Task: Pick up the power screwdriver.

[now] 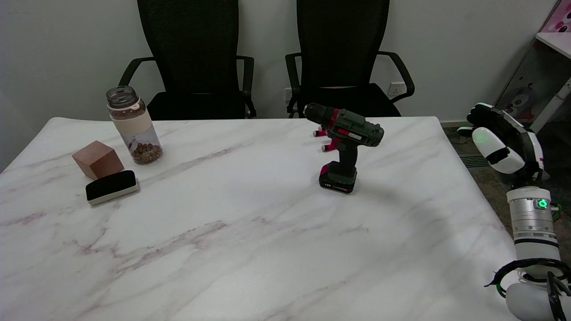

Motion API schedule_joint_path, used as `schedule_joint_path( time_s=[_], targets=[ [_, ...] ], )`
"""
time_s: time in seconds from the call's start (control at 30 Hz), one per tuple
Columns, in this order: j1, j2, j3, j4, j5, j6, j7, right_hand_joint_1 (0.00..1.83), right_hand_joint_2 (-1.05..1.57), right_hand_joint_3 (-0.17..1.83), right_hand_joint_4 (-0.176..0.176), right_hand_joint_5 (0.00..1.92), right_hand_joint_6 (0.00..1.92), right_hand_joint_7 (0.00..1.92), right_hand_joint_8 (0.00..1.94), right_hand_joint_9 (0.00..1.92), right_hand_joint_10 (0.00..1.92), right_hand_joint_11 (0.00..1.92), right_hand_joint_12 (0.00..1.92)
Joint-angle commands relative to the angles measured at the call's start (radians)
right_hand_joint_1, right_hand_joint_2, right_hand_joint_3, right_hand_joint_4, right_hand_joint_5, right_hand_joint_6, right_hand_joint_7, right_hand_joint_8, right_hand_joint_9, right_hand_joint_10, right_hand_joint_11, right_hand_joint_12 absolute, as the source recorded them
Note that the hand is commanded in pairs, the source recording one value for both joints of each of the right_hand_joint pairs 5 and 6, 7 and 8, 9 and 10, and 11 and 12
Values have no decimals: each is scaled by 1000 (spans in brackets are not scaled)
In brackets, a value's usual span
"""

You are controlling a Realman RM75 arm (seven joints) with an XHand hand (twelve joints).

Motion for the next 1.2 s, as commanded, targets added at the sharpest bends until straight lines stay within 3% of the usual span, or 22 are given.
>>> schedule_joint_path(
  time_s=[0.03,0.37,0.53,0.77,1.2],
  targets=[
    [12,5,-22,-52,-81,-203,-1,915,151,930,-93,511,511,511,511,567,567,780,780],
    [123,-38,-73,-61,-195,-414,5,889,-48,955,-43,346,346,346,346,501,501,699,699],
    [240,-107,-172,30,-195,-422,20,886,-186,923,3,314,314,314,314,447,447,601,601],
    [369,-186,-288,145,-195,-422,91,908,-245,880,28,288,288,288,288,408,408,515,515],
    [401,-250,-303,196,-199,-456,128,911,-397,944,88,267,267,267,267,382,382,452,452]
  ],
)
